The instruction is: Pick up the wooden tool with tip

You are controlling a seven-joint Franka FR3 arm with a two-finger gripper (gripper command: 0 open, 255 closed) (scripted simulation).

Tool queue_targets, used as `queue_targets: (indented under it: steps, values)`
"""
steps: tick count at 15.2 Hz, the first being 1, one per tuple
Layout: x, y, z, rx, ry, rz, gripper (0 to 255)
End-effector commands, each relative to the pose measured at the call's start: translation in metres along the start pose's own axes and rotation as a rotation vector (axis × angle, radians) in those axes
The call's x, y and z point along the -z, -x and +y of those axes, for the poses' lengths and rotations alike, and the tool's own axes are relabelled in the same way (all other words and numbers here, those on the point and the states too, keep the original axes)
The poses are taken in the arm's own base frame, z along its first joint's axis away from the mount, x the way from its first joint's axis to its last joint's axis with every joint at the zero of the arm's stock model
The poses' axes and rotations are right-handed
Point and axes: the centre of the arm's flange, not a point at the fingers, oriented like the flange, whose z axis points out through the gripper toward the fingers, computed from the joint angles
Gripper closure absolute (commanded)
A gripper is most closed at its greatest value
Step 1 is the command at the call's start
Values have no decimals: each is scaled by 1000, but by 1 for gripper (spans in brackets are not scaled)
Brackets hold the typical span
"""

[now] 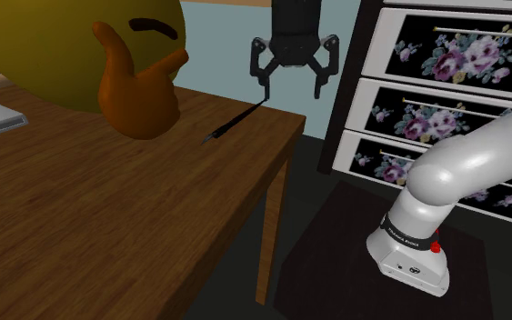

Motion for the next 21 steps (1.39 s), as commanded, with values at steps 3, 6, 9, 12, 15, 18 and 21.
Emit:
queue_targets:
  steps: [3,6,9,12,15,18,21]
  values:
    - [18,24,-46,-213,10,17,0]
    - [31,35,-77,-345,16,29,0]
    - [16,36,-79,-345,16,29,0]
    - [0,37,-80,-345,16,29,0]
    - [-8,37,-81,-346,16,29,0]
    - [-8,37,-81,-346,16,29,255]
    - [-6,34,-83,-345,16,29,255]
